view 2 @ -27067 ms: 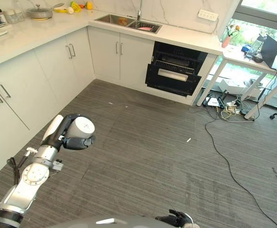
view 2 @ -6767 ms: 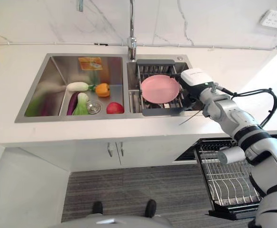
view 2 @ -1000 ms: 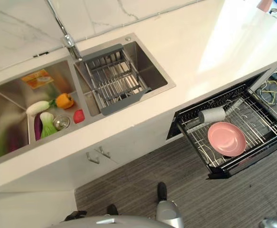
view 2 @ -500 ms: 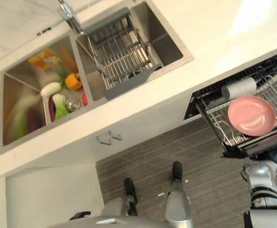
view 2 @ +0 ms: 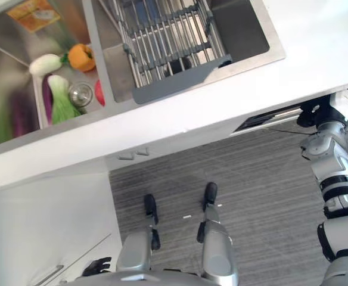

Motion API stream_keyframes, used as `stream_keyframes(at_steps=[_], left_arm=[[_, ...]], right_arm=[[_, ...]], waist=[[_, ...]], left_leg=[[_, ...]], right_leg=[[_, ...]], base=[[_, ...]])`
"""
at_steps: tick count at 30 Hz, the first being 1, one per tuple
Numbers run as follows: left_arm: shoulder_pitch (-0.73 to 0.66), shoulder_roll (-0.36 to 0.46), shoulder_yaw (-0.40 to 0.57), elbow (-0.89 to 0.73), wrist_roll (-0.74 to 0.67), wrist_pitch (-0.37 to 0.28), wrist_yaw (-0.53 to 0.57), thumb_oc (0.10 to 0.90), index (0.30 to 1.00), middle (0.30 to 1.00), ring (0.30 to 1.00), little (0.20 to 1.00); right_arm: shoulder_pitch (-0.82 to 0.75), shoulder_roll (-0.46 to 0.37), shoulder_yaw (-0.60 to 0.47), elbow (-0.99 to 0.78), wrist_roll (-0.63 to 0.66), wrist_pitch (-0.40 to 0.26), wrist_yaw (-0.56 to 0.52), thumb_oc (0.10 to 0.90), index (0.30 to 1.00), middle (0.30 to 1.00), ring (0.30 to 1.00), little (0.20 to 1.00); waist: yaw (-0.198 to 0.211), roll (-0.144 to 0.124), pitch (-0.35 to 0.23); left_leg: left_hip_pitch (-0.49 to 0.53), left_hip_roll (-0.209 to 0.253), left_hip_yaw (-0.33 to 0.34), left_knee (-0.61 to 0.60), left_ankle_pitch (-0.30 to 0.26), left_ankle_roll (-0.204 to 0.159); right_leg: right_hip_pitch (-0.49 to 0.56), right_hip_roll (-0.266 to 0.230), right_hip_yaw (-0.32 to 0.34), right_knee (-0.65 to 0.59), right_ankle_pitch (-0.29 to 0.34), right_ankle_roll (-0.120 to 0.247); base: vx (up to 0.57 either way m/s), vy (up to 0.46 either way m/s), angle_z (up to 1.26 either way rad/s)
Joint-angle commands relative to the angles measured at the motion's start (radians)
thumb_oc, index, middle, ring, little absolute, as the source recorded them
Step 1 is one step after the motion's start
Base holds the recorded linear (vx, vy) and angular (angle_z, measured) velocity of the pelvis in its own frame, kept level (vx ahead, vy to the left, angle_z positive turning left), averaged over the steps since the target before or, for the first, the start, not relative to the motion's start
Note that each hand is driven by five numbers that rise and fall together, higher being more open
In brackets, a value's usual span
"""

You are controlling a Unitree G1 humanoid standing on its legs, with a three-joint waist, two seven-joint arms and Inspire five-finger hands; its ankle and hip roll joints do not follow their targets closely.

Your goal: Place the dishes in the dishwasher.

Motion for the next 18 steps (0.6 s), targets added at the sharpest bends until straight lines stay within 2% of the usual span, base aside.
stream_keyframes(at_steps=[1,4,5,7,8,9,10,12,13,14,15,18], left_arm=[[-0.028,0.082,-0.050,0.106,-0.023,0.026,0.003,0.800,0.900,0.900,0.900,0.900],[-0.037,0.063,-0.030,0.115,-0.032,0.032,-0.005,0.800,0.900,0.900,0.900,0.900],[-0.037,0.064,-0.030,0.115,-0.032,0.032,-0.005,0.800,0.900,0.900,0.900,0.900],[-0.042,0.053,0.007,0.105,-0.026,0.037,-0.012,0.800,0.900,0.900,0.900,0.900],[-0.042,0.054,0.007,0.105,-0.026,0.037,-0.012,0.800,0.900,0.900,0.900,0.900],[-0.030,0.049,0.032,0.072,-0.042,0.034,-0.022,0.800,0.900,0.900,0.900,0.900],[-0.024,0.050,0.040,0.063,-0.049,0.034,-0.025,0.800,0.900,0.900,0.900,0.900],[-0.006,0.051,0.051,0.038,-0.067,0.031,-0.041,0.800,0.900,0.900,0.900,0.900],[-0.006,0.052,0.051,0.038,-0.067,0.031,-0.041,0.800,0.900,0.900,0.900,0.900],[0.000,0.055,0.053,0.029,-0.062,0.034,-0.045,0.800,0.900,0.900,0.900,0.900],[0.000,0.056,0.052,0.028,-0.062,0.034,-0.045,0.800,0.900,0.900,0.900,0.900],[0.007,0.066,0.052,0.047,-0.035,0.048,-0.048,0.800,0.900,0.900,0.900,0.900]], right_arm=[[-0.052,-0.015,-0.025,-0.146,-0.110,-0.157,-0.061,0.800,0.900,0.900,0.900,0.900],[0.144,0.120,-0.120,-0.127,-0.084,-0.145,-0.049,0.800,0.900,0.900,0.900,0.900],[0.145,0.120,-0.120,-0.128,-0.084,-0.145,-0.049,0.800,0.900,0.900,0.900,0.900],[0.367,0.227,-0.179,-0.114,-0.105,-0.129,-0.009,0.800,0.900,0.900,0.900,0.900],[0.367,0.227,-0.179,-0.114,-0.105,-0.129,-0.009,0.800,0.900,0.900,0.900,0.900],[0.496,0.295,-0.200,-0.063,-0.127,-0.113,0.021,0.800,0.900,0.900,0.900,0.900],[0.545,0.332,-0.216,-0.036,-0.124,-0.105,0.029,0.800,0.900,0.900,0.900,0.900],[0.633,0.401,-0.236,0.011,-0.110,-0.092,0.049,0.800,0.900,0.900,0.900,0.900],[0.633,0.401,-0.236,0.011,-0.110,-0.092,0.049,0.800,0.900,0.900,0.900,0.900],[0.695,0.464,-0.248,0.066,-0.086,-0.083,0.071,0.800,0.900,0.900,0.900,0.900],[0.695,0.464,-0.248,0.066,-0.086,-0.083,0.071,0.800,0.900,0.900,0.900,0.900],[0.767,0.549,-0.253,0.104,-0.042,-0.072,0.123,0.800,0.900,0.900,0.900,0.900]], waist=[[0.038,-0.035,-0.113],[0.025,-0.042,-0.121],[0.025,-0.042,-0.122],[0.003,-0.052,-0.137],[0.003,-0.052,-0.138],[-0.011,-0.052,-0.150],[-0.017,-0.054,-0.160],[-0.031,-0.056,-0.177],[-0.032,-0.058,-0.179],[-0.043,-0.061,-0.198],[-0.044,-0.063,-0.200],[-0.059,-0.075,-0.245]], left_leg=[[-0.021,0.075,-0.074,0.004,0.085,-0.031],[-0.002,0.069,-0.066,0.004,0.071,-0.025],[-0.003,0.069,-0.066,0.004,0.072,-0.025],[0.030,0.061,-0.055,0.004,0.046,-0.018],[0.028,0.061,-0.055,0.004,0.047,-0.017],[0.064,0.057,-0.046,0.004,0.025,-0.013],[0.073,0.051,-0.046,0.004,0.021,-0.011],[0.111,0.045,-0.040,0.004,0.001,-0.008],[0.107,0.043,-0.042,0.004,0.004,-0.007],[0.142,0.036,-0.034,0.004,-0.015,-0.003],[0.139,0.034,-0.035,0.004,-0.012,-0.002],[0.182,0.016,-0.031,0.004,-0.034,0.009]], right_leg=[[0.034,-0.047,0.000,0.025,-0.114,0.098],[0.055,-0.052,-0.001,0.024,-0.114,0.101],[0.054,-0.052,-0.001,0.024,-0.113,0.101],[0.083,-0.062,-0.001,0.023,-0.115,0.106],[0.082,-0.062,-0.001,0.023,-0.115,0.106],[0.115,-0.069,-0.006,0.024,-0.120,0.110],[0.125,-0.074,-0.007,0.023,-0.119,0.112],[0.159,-0.079,-0.006,0.025,-0.123,0.117],[0.156,-0.081,-0.007,0.024,-0.120,0.117],[0.186,-0.087,-0.006,0.026,-0.125,0.122],[0.184,-0.088,-0.007,0.025,-0.122,0.122],[0.221,-0.101,-0.005,0.032,-0.122,0.128]], base=[[0.04,0.043,0.03],[0.05,0.047,0.03],[0.07,0.050,0.06],[0.06,0.063,0.06],[0.09,0.076,0.08],[0.08,0.086,0.10],[0.11,0.125,0.13],[0.06,0.097,0.03],[0.04,0.126,-0.03],[0.01,0.089,0.00],[0.02,0.113,0.01],[0.03,0.136,-0.09]])
